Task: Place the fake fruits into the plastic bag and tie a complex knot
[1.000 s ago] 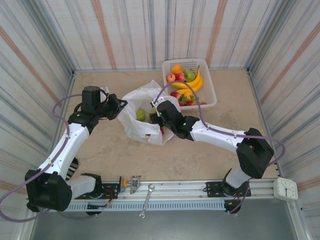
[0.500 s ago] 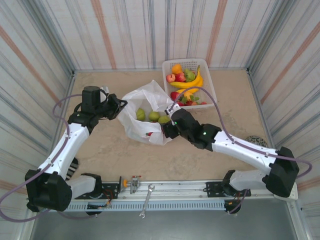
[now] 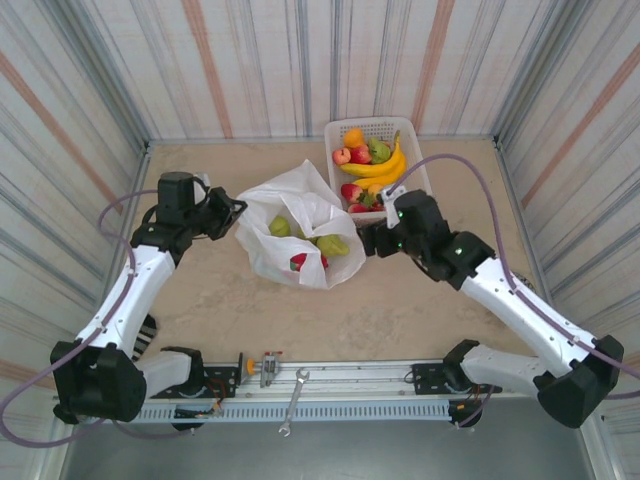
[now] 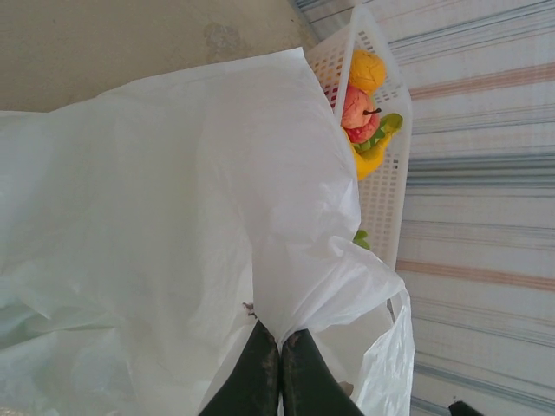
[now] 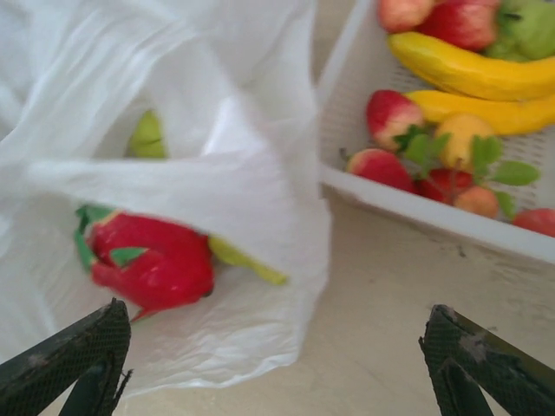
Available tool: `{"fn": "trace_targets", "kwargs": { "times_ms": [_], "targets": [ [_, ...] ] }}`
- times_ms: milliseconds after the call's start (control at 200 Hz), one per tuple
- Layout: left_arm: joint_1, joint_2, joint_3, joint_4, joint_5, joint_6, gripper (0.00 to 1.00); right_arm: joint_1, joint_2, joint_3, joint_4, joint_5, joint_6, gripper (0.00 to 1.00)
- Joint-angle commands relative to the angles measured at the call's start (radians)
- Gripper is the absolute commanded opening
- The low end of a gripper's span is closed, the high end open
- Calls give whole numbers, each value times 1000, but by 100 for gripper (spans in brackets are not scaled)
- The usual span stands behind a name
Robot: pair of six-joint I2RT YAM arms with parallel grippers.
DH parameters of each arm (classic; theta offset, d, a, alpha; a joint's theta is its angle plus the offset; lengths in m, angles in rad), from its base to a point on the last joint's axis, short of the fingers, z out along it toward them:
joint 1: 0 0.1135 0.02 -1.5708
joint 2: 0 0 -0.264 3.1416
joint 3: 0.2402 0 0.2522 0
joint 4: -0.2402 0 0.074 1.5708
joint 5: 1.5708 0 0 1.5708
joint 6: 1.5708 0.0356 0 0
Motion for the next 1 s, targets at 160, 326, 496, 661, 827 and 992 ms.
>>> {"fn": "trace_targets", "kwargs": {
  "times_ms": [160,326,496,661,827,992],
  "targets": [
    [22,-28,18,-25,-7,33,0,-247,301,207,-209,-108,-103,82],
    [22,-23,19,-18,14,24,0,-330,503,344,-239,-118,-132,78],
    [14,-19,14,-2,28,15,0,-363,691,513,-308,-57,-179,72],
    [6,-10,16,2,33,17,0,-364,827,648,-344,-43,-239,70],
    [5,-10,17,4,30,16,0,-364,934,738,-396,-66,-279,70],
    [5,-10,23,0,29,18,0,-364,1016,786,-425,-101,-312,69]
  ]
}}
